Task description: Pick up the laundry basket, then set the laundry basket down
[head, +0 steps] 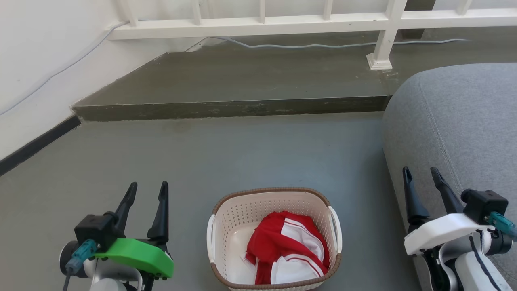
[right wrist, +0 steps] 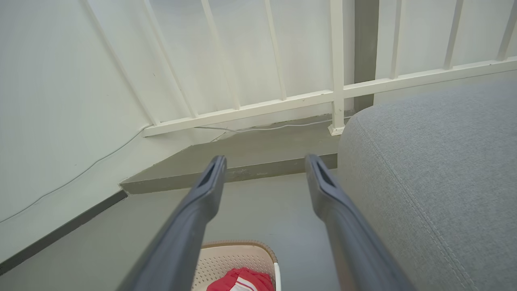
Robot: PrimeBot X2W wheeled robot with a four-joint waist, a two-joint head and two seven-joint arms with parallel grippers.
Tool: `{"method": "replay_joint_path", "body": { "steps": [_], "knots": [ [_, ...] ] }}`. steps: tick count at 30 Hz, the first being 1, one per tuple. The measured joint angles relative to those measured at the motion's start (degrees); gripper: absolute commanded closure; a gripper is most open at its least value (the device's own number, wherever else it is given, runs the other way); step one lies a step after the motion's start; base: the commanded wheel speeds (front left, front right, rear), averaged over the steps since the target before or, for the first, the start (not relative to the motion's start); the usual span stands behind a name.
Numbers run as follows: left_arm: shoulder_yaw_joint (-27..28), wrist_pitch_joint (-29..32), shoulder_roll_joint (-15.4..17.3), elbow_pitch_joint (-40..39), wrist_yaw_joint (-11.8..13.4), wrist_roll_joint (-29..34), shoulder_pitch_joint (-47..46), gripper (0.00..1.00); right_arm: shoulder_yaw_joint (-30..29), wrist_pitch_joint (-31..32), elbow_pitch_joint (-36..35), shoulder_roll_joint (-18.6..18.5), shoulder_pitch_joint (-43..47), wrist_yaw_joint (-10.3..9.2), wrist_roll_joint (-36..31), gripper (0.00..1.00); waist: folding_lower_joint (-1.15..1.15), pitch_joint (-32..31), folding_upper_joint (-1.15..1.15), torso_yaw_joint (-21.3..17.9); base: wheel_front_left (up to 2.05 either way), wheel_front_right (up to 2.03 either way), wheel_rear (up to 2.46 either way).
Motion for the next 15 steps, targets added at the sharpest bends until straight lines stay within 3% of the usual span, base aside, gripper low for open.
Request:
{"method": "replay_joint_path", "body": {
  "steps": [15],
  "knots": [
    [-1.47, -2.70, -0.24, 1.78, 2.29, 8.43, 0.17, 0.00, 0.78, -2.88, 0.43, 0.25, 0.44, -0.92, -9.96, 0.00, 0.00, -0.03, 0.00, -0.46, 0.00, 0.00, 0.00]
  ]
}}
